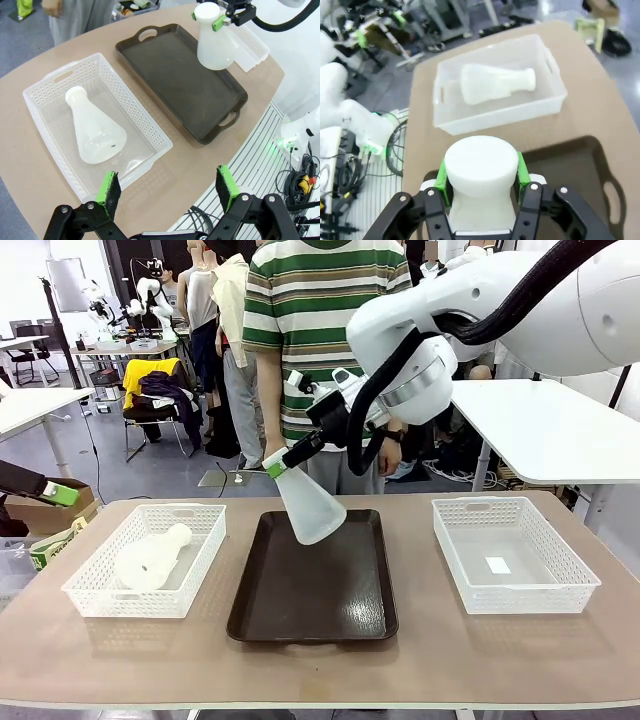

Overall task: Prepare the laboratory tools.
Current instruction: Place the picked Big flask upright in the Handle tray as instructed by the person.

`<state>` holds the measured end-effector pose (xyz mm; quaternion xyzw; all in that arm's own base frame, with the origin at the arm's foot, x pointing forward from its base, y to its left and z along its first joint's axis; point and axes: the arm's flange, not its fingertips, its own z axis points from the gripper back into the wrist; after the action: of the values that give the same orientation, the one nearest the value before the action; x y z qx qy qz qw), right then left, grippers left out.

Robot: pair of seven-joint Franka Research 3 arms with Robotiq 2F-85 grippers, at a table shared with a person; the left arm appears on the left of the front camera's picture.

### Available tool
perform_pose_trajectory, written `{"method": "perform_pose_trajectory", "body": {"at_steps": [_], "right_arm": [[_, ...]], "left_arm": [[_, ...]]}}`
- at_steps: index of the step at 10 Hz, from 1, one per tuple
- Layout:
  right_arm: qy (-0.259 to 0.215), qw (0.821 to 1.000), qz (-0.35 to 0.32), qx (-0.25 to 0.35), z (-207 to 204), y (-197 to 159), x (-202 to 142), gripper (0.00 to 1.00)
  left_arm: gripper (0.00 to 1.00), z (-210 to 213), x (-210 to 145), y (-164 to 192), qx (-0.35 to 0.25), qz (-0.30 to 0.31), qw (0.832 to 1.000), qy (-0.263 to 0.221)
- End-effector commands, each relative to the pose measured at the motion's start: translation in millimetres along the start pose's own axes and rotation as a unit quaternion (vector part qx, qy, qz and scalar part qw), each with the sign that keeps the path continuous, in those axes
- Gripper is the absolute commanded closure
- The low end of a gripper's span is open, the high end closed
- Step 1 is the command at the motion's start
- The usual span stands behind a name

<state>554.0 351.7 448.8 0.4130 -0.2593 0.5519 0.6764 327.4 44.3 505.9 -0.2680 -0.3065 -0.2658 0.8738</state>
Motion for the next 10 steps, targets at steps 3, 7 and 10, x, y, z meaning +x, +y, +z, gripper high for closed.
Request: {"method": "perform_pose_trajectory", "body": {"at_steps": [3,7,10], "right_arm": [[0.0,1.0,0.0,0.0,0.0,0.0,0.0,1.0],[0.02,0.997,0.062,0.032,0.2,-6.9,-10.1,1.0],[-0.057,0.987,0.121,0.084,-3.7,-50.9,-39.9,1.0]], "left_arm": [[0.0,1.3,-0.6,2.7,-0.011,-0.007,1.0,-0.007],[0.0,1.3,-0.6,2.7,-0.011,-0.007,1.0,-0.007],[0.0,1.3,-0.6,2.7,-0.011,-0.007,1.0,-0.007]]}}
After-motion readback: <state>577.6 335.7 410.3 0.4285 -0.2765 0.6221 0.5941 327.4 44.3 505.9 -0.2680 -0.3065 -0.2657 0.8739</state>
